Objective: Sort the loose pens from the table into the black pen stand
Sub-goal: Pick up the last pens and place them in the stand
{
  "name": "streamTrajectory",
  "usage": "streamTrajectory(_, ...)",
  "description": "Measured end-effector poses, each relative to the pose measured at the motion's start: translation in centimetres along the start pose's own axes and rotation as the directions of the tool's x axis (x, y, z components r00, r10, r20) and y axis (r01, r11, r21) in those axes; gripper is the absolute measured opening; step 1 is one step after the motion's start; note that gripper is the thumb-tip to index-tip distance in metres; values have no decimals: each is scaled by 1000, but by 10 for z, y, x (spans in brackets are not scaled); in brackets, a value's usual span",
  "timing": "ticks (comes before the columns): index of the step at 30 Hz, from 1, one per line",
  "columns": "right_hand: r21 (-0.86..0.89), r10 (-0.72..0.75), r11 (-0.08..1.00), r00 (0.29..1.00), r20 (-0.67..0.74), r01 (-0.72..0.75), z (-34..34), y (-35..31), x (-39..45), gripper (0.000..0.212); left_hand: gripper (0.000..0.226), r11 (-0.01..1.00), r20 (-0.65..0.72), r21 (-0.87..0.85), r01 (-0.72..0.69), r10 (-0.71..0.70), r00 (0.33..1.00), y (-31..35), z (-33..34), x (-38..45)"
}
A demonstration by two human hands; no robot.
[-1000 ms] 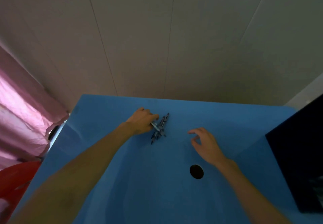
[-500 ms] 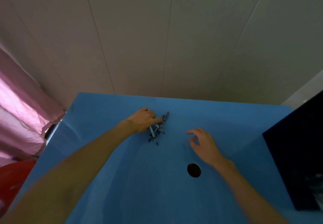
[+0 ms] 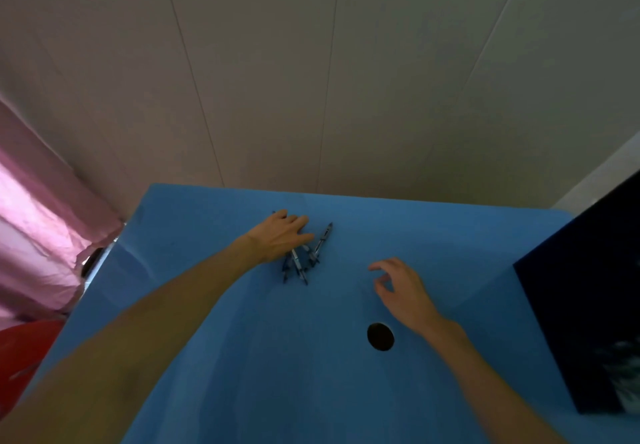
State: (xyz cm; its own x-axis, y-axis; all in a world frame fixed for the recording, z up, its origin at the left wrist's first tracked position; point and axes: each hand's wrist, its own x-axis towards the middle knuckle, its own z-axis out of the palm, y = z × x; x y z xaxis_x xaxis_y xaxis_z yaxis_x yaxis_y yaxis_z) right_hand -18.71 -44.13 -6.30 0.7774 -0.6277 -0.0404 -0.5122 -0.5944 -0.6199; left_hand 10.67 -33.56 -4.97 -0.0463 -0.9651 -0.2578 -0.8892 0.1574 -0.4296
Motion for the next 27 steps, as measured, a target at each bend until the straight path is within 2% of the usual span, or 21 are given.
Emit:
streamTrajectory(4,-11,4,1000,1000,-3,-4,1,2,-3,24,85,999,-9,-41,6,-6,1000,2,-4,7)
streamTrajectory(6,-15,8,1000,1000,-4,-8,0,2,-5,24,88,999,-6,-38,-9,8,1000,4,-7,11)
streamTrajectory(13,-21,22,1000,1000,-9,-22,-2,5,-9,24,47,995,26,-98,1,1,1000,-3,-18,13)
streamTrajectory(18,-8,13,1000,1000,-6,-13,2,2,-11,25,52,998,70,-60,-7,11,998,-1,-24,6)
streamTrajectory(23,6,3,1000,1000,-2,-3,5,-4,-14,25,36,999,91,-40,-34,38,995,-5,-17,-8)
streamTrajectory(27,14,-19,1000,1000,-1,19,11,-8,-17,24,31,975,97,-208,81,-62,993,-5,7,-35)
